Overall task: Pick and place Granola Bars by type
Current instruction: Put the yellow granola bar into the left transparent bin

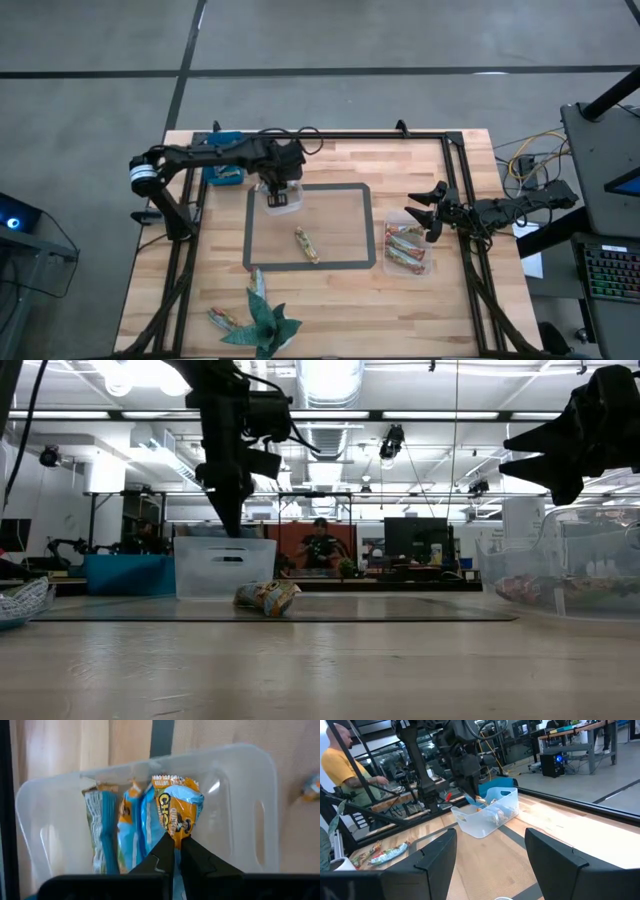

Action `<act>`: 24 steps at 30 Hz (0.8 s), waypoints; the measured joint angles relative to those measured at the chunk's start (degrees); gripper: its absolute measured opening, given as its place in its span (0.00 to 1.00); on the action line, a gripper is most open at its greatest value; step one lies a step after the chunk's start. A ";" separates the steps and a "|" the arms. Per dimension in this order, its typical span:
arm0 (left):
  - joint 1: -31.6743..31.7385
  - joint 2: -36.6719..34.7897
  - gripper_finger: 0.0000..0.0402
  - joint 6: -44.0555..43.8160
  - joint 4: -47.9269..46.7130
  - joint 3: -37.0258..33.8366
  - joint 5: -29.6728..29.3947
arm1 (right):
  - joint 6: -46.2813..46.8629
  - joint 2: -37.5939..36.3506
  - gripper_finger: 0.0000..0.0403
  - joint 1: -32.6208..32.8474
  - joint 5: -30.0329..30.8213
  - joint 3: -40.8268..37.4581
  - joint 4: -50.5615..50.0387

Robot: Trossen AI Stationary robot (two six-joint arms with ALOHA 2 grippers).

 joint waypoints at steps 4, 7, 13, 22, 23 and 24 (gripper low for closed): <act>0.06 0.00 0.00 -0.38 3.73 -2.42 0.41 | 0.01 0.00 0.56 0.02 0.00 0.00 0.00; 0.13 0.00 0.00 -0.46 5.28 -3.63 0.46 | 0.01 0.00 0.56 0.02 0.00 0.00 0.00; 0.30 0.00 0.00 -2.68 8.94 -7.72 2.30 | 0.00 0.00 0.56 0.00 0.01 0.00 0.00; 0.26 0.00 0.00 -4.47 17.42 -14.10 3.29 | 0.01 0.00 0.56 0.02 0.00 -0.01 0.00; 0.26 0.00 0.00 -4.45 17.97 -14.50 3.71 | 0.01 0.00 0.56 0.02 0.00 0.00 0.00; 0.26 0.00 0.00 -4.46 18.35 -14.75 3.82 | -0.01 0.00 0.56 0.02 0.00 0.00 0.00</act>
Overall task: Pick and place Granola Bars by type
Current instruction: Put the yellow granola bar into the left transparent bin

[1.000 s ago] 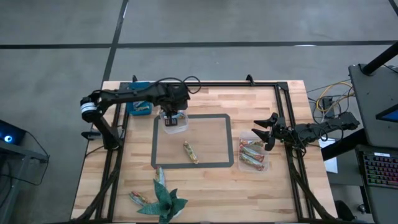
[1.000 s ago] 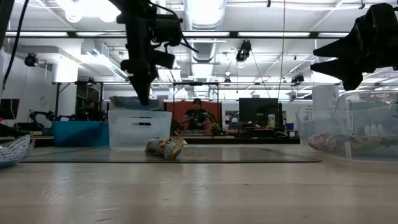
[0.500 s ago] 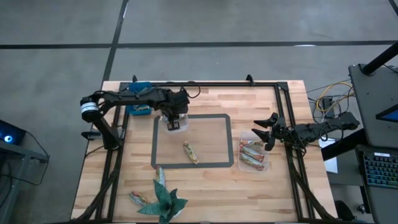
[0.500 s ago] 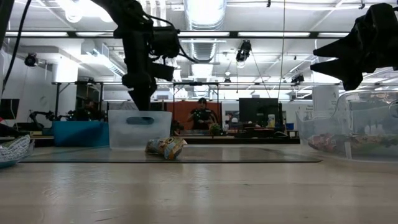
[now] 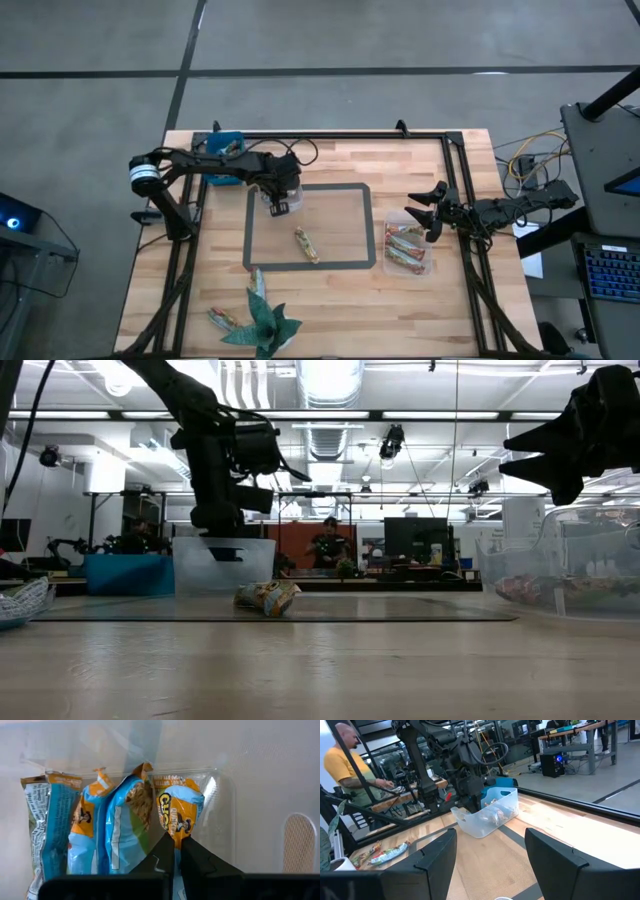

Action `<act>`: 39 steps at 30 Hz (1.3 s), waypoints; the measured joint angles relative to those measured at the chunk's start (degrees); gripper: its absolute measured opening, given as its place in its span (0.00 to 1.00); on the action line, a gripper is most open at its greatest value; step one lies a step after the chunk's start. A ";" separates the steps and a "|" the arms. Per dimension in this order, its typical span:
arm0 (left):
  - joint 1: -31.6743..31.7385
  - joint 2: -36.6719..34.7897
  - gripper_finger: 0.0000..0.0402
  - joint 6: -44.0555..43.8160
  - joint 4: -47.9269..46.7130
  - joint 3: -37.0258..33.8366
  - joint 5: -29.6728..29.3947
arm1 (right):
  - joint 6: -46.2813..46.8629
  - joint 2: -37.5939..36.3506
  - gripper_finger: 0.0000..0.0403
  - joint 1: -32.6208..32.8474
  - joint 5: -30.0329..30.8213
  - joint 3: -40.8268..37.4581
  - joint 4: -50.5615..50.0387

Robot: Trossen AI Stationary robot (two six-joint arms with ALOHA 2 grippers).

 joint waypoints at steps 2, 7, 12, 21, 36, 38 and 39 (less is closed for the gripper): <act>0.00 0.00 0.01 -0.07 0.07 -0.05 0.00 | 0.02 0.00 0.56 -0.02 0.00 0.00 0.00; 0.00 0.00 0.09 -0.80 0.02 0.67 0.30 | 0.02 0.00 0.56 0.00 0.00 0.00 0.00; 0.00 0.00 0.22 -0.49 0.02 0.84 0.35 | 0.02 0.00 0.56 -0.01 0.01 -0.01 0.00; -0.19 -0.16 0.35 1.90 -1.91 1.93 0.28 | 0.02 0.00 0.56 0.00 0.00 0.00 0.00; -6.27 -7.02 0.36 15.87 -7.66 5.08 -5.39 | 0.02 -0.02 0.56 -0.02 0.02 0.00 0.00; -7.79 -7.69 0.36 17.87 -8.02 5.90 -5.72 | 0.02 -0.02 0.56 0.00 0.00 -0.01 0.00; -8.58 -7.76 0.36 18.76 -8.00 6.50 -5.77 | 0.02 -0.02 0.56 -0.02 0.02 0.00 0.00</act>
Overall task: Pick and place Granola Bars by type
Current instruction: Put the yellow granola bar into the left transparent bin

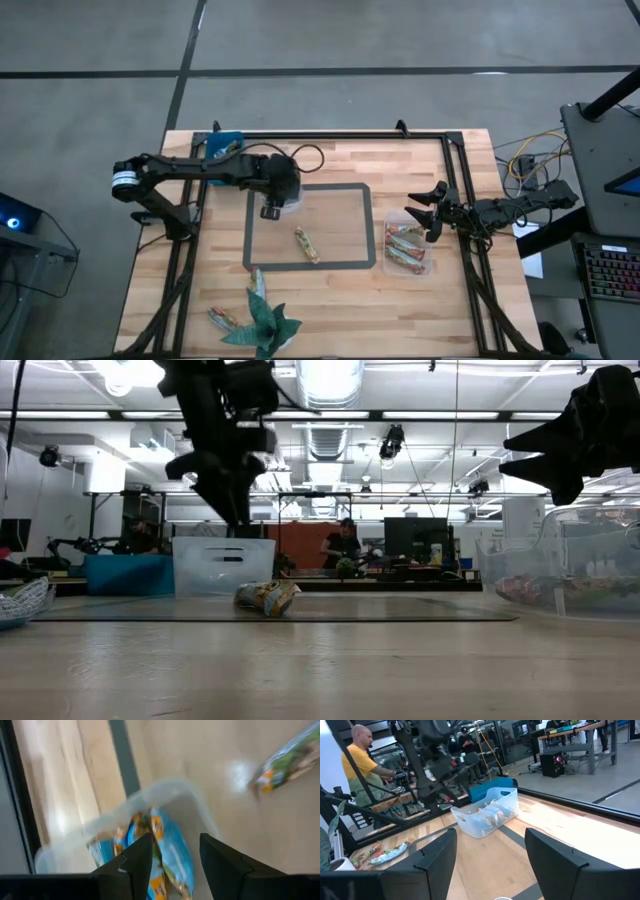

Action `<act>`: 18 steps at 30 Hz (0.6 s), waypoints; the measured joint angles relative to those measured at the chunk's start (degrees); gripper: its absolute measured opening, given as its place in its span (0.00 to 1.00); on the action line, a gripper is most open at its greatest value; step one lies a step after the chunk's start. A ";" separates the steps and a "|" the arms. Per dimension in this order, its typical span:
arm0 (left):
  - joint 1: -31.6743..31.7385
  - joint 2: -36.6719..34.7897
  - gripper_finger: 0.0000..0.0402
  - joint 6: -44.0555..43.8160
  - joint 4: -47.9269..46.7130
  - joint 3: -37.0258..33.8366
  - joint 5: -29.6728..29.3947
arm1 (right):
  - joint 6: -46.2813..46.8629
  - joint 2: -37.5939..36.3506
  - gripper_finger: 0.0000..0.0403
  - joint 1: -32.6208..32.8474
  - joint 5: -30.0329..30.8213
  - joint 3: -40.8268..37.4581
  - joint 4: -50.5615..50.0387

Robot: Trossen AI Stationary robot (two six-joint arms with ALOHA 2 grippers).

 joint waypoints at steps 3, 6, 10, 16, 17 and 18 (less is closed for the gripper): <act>-2.27 -0.26 0.36 2.55 -0.60 0.81 0.02 | 0.00 0.00 0.56 0.01 0.01 -0.01 0.00; -4.24 -0.29 0.36 4.62 -0.42 1.64 -0.02 | 0.00 0.00 0.56 0.01 0.01 -0.01 0.00; -6.82 -0.29 0.36 6.33 -0.57 2.93 -1.22 | -0.01 0.00 0.56 0.02 0.01 0.00 0.00; -10.98 -0.18 0.36 9.15 -0.60 5.63 -1.78 | 0.00 0.02 0.56 0.02 0.01 0.00 0.00; -11.69 -0.17 0.36 9.98 -0.57 5.95 -1.77 | 0.00 0.02 0.56 0.02 0.01 0.00 0.00; -12.33 -0.16 0.36 10.87 -0.57 6.23 -1.77 | 0.00 0.02 0.56 0.02 0.01 0.00 0.00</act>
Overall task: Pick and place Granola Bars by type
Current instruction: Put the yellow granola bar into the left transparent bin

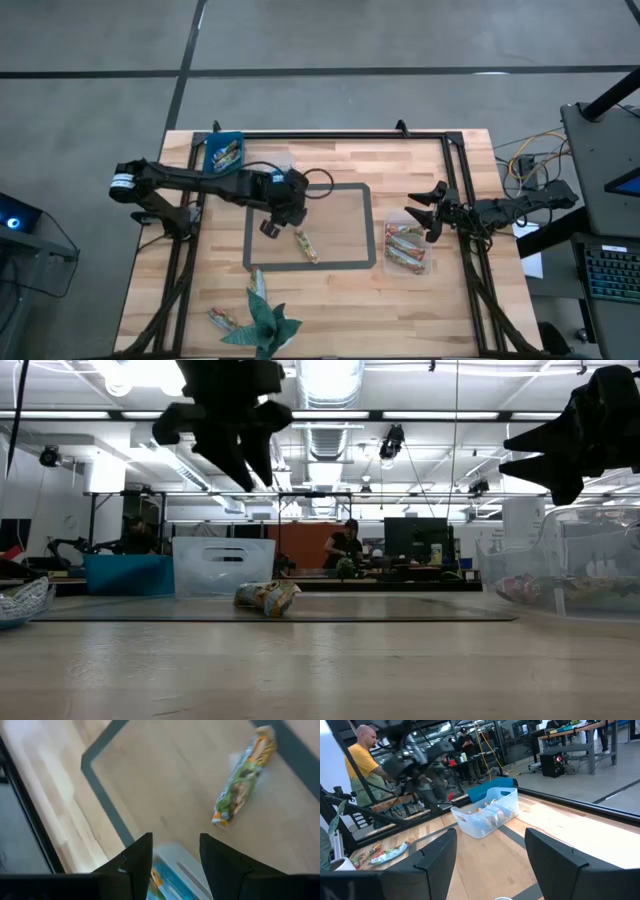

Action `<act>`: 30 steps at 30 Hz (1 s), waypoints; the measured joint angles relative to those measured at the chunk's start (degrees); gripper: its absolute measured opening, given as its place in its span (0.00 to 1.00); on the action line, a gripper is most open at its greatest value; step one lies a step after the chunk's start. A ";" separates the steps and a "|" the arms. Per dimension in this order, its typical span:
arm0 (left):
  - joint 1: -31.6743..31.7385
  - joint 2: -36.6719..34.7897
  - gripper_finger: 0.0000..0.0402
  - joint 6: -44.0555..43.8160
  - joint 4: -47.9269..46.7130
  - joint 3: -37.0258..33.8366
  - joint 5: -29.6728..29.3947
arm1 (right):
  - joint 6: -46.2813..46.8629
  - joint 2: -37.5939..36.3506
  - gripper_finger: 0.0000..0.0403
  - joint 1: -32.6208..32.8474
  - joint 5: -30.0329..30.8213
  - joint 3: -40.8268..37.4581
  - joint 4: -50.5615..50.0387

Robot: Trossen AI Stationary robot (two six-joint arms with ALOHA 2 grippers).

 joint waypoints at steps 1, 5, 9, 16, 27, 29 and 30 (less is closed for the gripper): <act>-0.63 0.00 0.36 0.78 -0.01 0.25 0.06 | -0.01 0.00 0.56 0.00 0.00 -0.01 0.00; -2.55 0.04 0.36 2.87 -0.05 0.57 1.90 | 0.00 0.00 0.56 -0.01 0.00 0.00 0.00; -4.07 1.12 0.36 5.15 -0.16 0.81 3.05 | -0.01 0.00 0.56 -0.01 -0.01 0.00 0.00; -4.83 6.40 0.36 5.40 -5.34 4.15 6.56 | 0.00 0.04 0.56 0.00 -0.02 0.00 0.00; -6.83 17.75 0.36 6.14 -4.38 9.02 12.82 | 0.00 0.00 0.56 -0.02 -0.02 0.00 0.00; -7.27 19.57 0.36 5.53 -4.45 9.12 13.50 | 0.00 0.00 0.56 -0.01 -0.01 0.00 0.00; -7.48 20.32 0.36 5.23 -3.97 9.16 13.74 | -0.01 0.00 0.56 0.00 -0.02 0.00 0.00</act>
